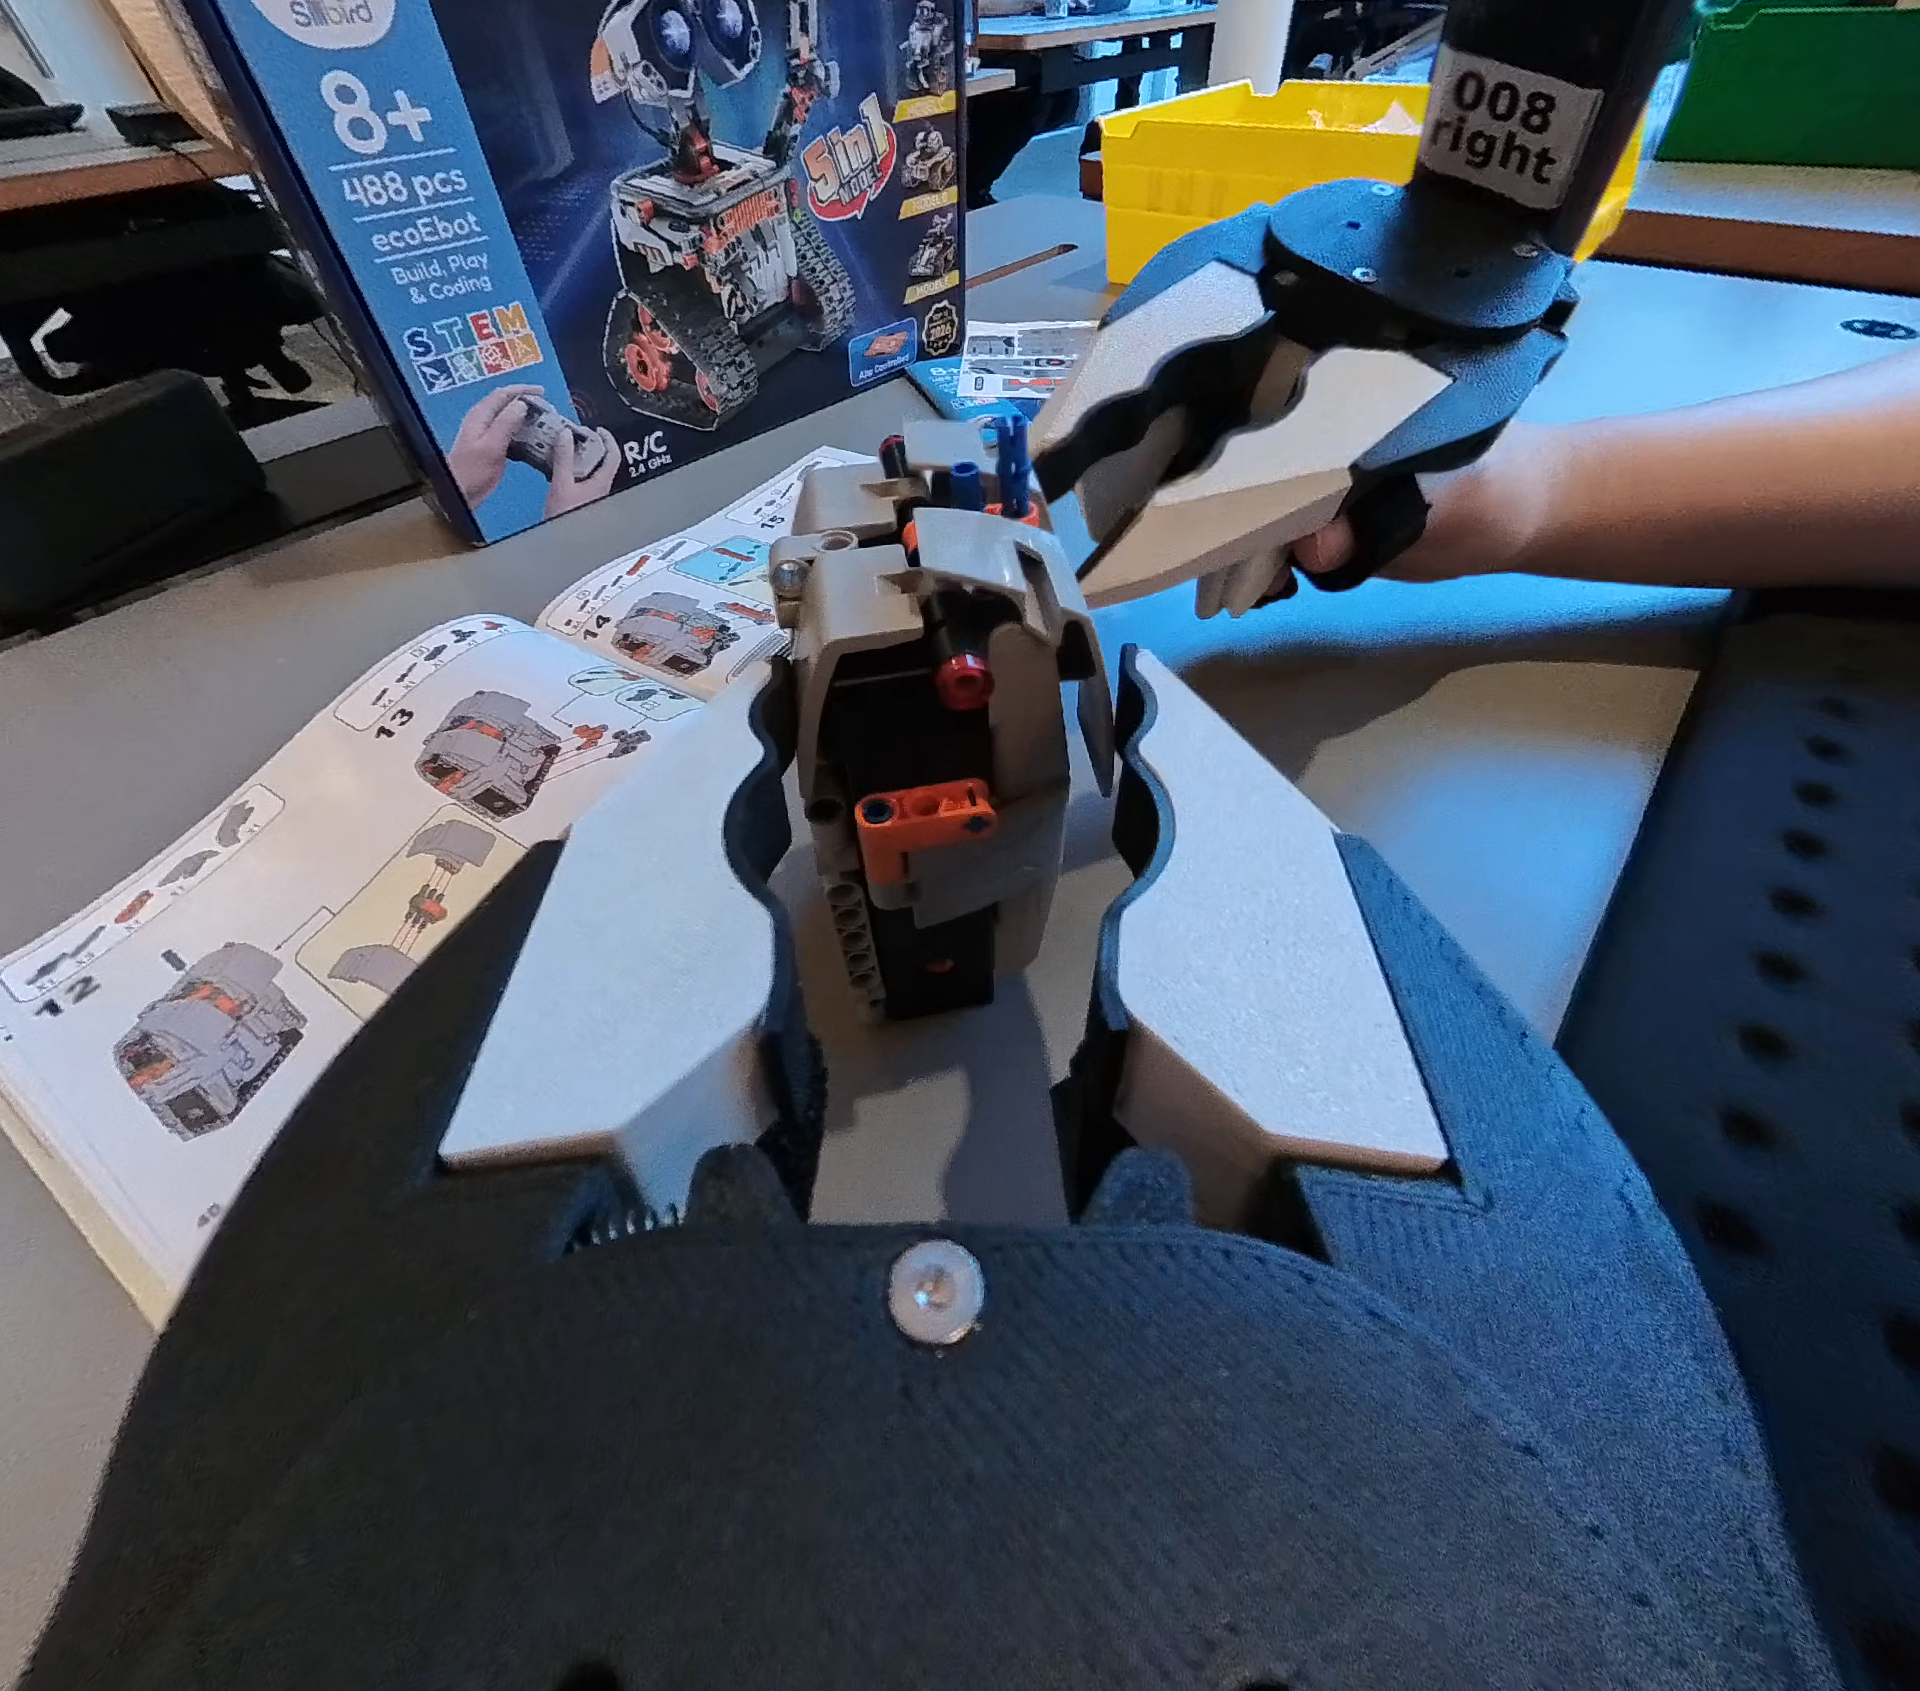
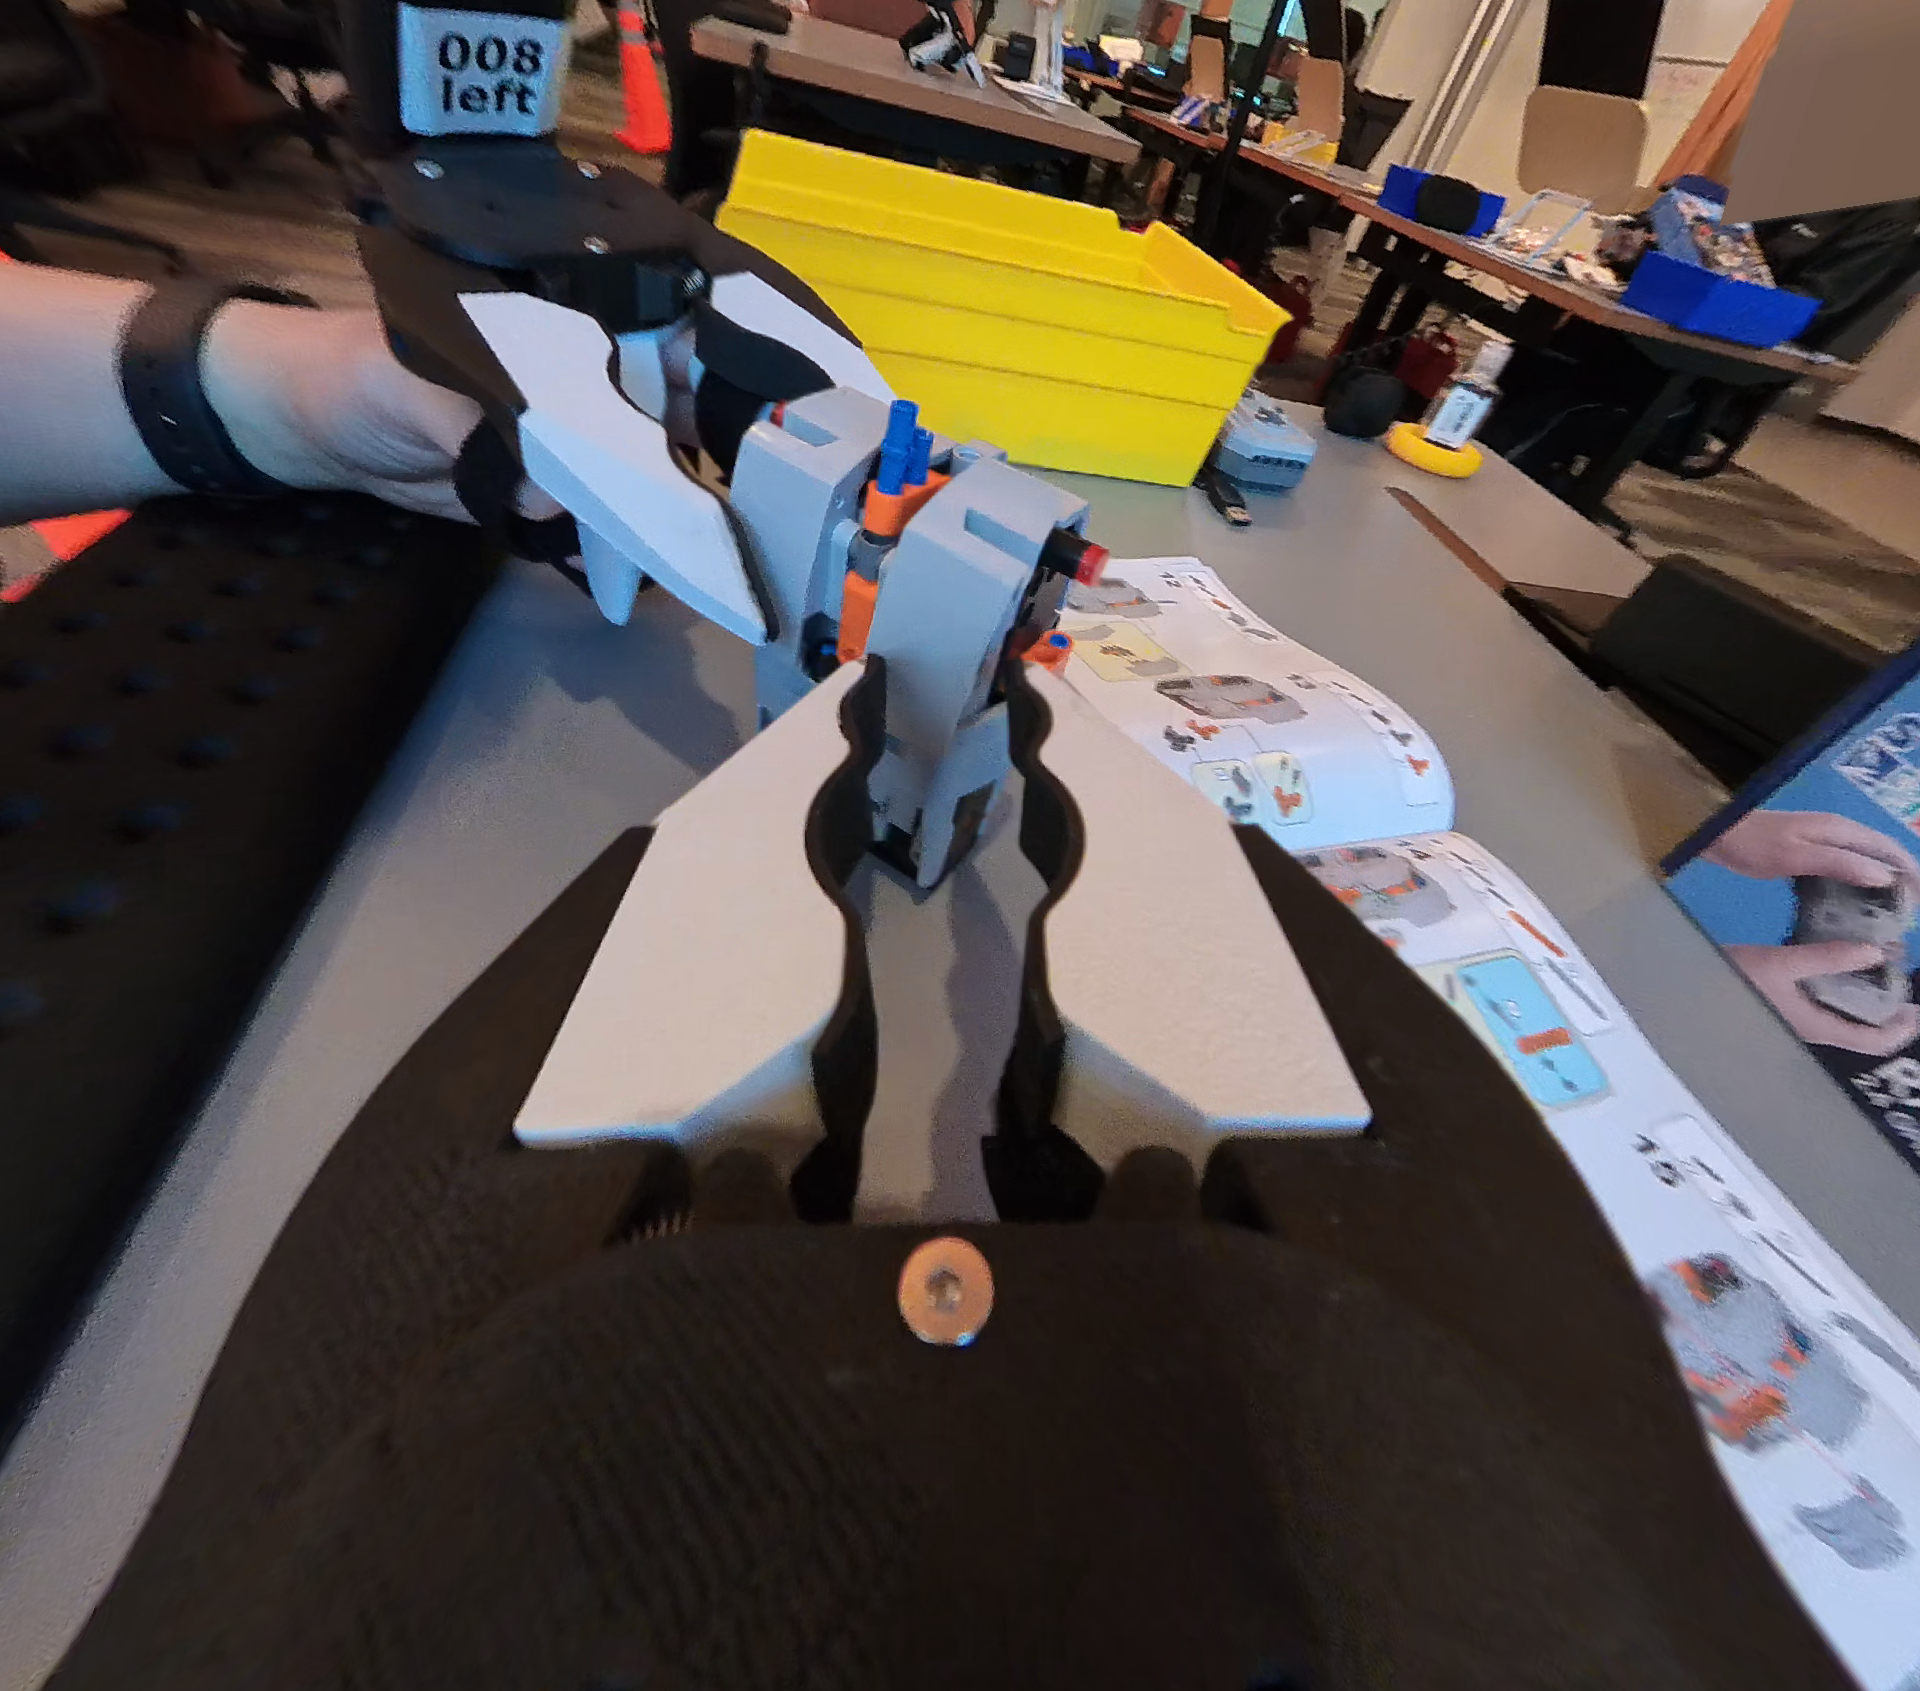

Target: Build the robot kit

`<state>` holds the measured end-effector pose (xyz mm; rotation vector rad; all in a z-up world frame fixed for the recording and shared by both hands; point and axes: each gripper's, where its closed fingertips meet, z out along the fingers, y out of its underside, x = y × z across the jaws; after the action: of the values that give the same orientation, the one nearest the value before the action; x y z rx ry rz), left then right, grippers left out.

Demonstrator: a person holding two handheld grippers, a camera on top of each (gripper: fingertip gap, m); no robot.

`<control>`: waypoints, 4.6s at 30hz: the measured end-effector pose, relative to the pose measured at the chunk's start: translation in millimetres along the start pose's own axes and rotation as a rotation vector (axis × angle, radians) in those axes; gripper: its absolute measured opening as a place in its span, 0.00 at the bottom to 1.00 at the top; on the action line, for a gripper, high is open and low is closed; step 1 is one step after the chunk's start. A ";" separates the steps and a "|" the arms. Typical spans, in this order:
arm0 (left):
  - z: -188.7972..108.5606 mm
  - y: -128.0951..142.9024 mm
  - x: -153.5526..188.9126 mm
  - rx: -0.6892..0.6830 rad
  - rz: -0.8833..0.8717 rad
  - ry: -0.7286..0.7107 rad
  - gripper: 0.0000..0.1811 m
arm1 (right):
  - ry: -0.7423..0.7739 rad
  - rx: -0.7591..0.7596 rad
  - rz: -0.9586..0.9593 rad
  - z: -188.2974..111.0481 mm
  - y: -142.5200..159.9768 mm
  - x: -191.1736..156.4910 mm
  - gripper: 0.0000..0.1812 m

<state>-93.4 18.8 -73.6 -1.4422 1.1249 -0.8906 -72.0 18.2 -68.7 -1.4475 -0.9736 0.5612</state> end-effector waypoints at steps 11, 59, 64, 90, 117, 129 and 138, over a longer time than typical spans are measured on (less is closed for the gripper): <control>-2.3 2.2 -8.1 -0.019 0.037 -0.071 0.33 | 0.136 -0.129 -0.330 5.3 -9.1 8.8 0.19; -1.3 3.7 -6.2 -0.001 0.047 -0.086 0.35 | -0.321 -0.364 -0.086 24.8 -5.0 -9.0 0.26; -2.0 0.1 -6.8 0.025 -0.105 0.053 0.34 | -0.291 -0.362 0.046 26.7 -8.3 -6.2 0.27; 47.4 26.8 73.0 -0.556 -0.776 0.976 0.33 | -0.195 -0.306 0.977 -65.8 40.0 -9.1 0.38; 30.6 26.0 32.0 -1.025 -0.713 0.509 0.33 | -0.220 -0.409 0.525 -73.2 72.4 -37.1 0.26; 8.3 58.5 77.6 -0.802 -0.090 0.033 0.39 | -0.191 -0.523 0.539 -83.7 84.6 -62.5 0.15; 10.2 61.0 42.1 -1.004 0.224 0.407 0.33 | -0.194 -0.502 0.410 -100.1 84.3 -61.8 0.17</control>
<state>-82.7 -19.0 -137.3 -1.8875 2.1872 -0.4516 -3.1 -80.4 -149.1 -2.0979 -1.0176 0.8035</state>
